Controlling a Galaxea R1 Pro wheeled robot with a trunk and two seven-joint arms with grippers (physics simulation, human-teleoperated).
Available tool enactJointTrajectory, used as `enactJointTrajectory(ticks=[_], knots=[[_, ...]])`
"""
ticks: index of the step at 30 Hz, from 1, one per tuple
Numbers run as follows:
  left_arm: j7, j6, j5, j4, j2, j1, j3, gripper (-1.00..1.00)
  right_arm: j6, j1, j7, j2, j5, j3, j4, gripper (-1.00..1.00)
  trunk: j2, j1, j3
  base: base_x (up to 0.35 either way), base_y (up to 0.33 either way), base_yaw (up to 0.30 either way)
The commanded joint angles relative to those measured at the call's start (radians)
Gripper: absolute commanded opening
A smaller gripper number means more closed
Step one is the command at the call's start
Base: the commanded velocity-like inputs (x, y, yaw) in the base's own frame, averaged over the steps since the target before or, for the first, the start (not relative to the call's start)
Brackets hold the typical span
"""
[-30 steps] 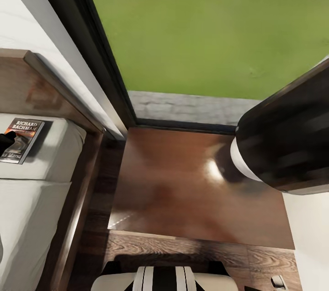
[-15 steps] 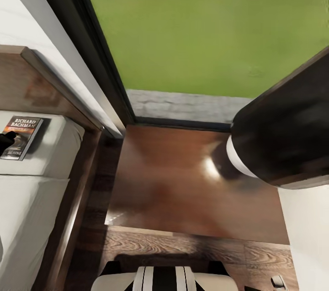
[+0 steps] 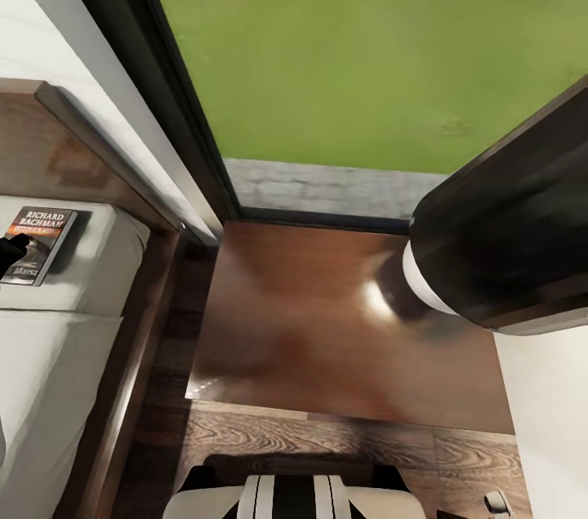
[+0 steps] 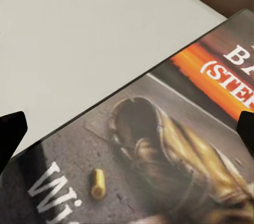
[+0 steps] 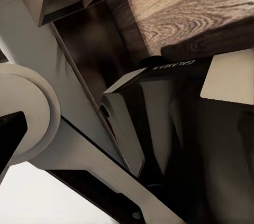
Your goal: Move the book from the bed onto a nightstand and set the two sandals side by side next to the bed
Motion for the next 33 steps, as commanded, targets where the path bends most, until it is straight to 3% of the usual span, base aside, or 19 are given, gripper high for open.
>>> enactJointTrajectory(ticks=[1,10,33], knots=[[0.005,0.004,0.016,0.021,-0.001,0.0,-0.001,1.0,0.011,0.0,0.003,0.0,-0.008,0.006,0.0,1.0,0.0,0.0,-0.001,0.0,-0.005,0.0],[0.005,0.004,0.016,0.02,-0.001,0.0,-0.026,1.0,0.011,0.0,0.004,0.0,-0.008,0.006,0.0,1.0,0.0,0.0,-0.001,0.0,-0.103,0.0],[0.005,0.004,0.016,0.019,-0.001,0.0,-0.029,1.0,0.011,0.0,0.004,0.0,-0.008,0.006,0.0,1.0,0.0,0.0,-0.001,-0.01,-0.047,0.0]])
